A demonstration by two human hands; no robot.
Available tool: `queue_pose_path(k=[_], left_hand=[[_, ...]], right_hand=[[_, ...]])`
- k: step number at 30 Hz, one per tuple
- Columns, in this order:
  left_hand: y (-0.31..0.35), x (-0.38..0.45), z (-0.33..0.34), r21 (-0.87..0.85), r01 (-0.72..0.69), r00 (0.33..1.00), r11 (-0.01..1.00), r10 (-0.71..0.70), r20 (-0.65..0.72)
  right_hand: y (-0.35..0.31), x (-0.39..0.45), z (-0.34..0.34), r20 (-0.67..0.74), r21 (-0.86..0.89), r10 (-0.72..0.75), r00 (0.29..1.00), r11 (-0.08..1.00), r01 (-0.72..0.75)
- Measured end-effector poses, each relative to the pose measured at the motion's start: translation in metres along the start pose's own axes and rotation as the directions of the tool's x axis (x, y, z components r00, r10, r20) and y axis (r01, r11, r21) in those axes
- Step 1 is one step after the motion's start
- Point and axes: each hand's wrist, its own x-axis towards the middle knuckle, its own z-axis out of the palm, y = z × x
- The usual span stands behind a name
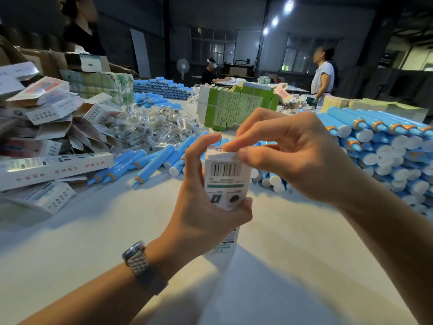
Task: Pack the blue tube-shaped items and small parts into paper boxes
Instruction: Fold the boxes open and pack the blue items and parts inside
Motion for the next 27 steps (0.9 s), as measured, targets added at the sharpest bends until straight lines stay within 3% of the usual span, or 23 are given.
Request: queue_pose_path(k=[6, 11, 19, 27], left_hand=[[-0.001, 0.0, 0.0, 0.019, 0.005, 1.0, 1.0, -0.005, -0.018], [0.0, -0.001, 0.001, 0.03, -0.026, 1.0, 0.999, 0.026, 0.003], [0.002, -0.001, 0.0, -0.01, -0.003, 1.0, 1.0, 0.003, -0.014], [0.0, 0.001, -0.001, -0.052, 0.012, 1.0, 0.999, -0.013, -0.024]], right_hand=[[0.001, 0.002, -0.007, -0.032, 0.025, 0.049, 0.998, 0.999, -0.048], [-0.005, 0.005, -0.015, 0.061, 0.043, 0.084, 0.995, 0.995, -0.087], [-0.004, 0.005, -0.007, 0.051, -0.057, 0.0, 0.999, 0.998, 0.003], [0.011, 0.002, 0.005, -0.009, 0.076, -0.042, 0.999, 0.996, 0.043]])
